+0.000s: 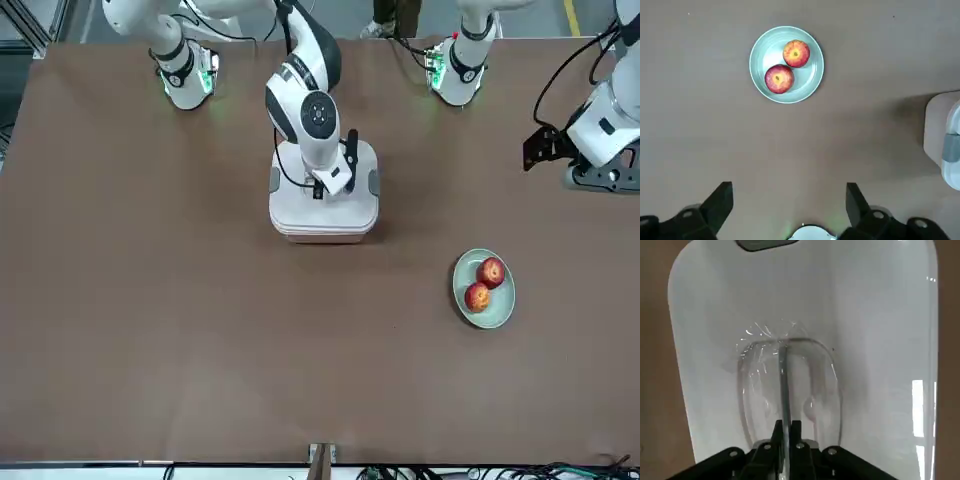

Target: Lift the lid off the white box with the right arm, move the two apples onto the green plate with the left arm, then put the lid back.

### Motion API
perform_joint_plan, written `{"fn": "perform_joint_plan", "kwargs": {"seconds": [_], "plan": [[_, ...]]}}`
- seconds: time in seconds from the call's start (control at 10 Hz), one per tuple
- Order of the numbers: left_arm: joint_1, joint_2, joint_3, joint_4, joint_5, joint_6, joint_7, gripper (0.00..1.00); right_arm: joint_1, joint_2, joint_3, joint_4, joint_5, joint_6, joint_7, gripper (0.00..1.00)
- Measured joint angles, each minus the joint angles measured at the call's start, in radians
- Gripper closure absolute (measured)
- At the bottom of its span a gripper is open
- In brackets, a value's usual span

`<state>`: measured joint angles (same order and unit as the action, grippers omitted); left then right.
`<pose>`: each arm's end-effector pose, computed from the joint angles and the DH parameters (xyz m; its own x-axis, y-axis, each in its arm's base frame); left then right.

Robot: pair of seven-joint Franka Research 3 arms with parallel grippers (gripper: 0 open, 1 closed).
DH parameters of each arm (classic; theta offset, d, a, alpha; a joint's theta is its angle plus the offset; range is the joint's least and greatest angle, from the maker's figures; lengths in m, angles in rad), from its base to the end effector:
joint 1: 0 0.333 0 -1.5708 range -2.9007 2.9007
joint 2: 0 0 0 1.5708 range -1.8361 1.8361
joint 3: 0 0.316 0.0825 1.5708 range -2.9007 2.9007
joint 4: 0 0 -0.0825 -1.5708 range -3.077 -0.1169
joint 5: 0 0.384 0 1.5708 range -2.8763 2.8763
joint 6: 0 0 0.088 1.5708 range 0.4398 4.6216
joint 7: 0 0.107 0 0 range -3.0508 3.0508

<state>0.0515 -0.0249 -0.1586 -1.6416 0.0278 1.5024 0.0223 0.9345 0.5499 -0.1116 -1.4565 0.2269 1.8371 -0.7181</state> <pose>0.5344 -0.0553 0.5993 0.9853 -0.1259 -0.1150 -0.1301 -0.9911 -0.0291 0.4452 0.5248 0.3545 0.0928 0.9952 -0.0298 0.9703 -0.0971 -0.2215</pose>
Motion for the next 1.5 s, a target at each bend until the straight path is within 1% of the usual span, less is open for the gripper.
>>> {"fn": "perform_joint_plan", "kwargs": {"seconds": [0.5,0.9,1.3,1.5], "plan": [[0.002,-0.001,0.003,0.007,0.0,-0.007,0.0,0.0,0.0,0.001,0.0,0.003,-0.003,-0.003,-0.02,0.93],[0.002,-0.003,0.002,0.011,0.0,-0.007,0.0,0.0,0.004,0.005,0.003,0.007,-0.029,-0.001,-0.021,0.93],[0.001,-0.004,0.0,0.012,-0.035,0.006,-0.004,0.0,0.006,0.005,0.003,0.007,-0.034,-0.002,-0.019,0.92],[0.001,-0.006,0.0,0.015,-0.046,0.008,-0.005,0.0,0.005,0.012,0.002,0.006,-0.04,-0.001,-0.017,0.66]]}}
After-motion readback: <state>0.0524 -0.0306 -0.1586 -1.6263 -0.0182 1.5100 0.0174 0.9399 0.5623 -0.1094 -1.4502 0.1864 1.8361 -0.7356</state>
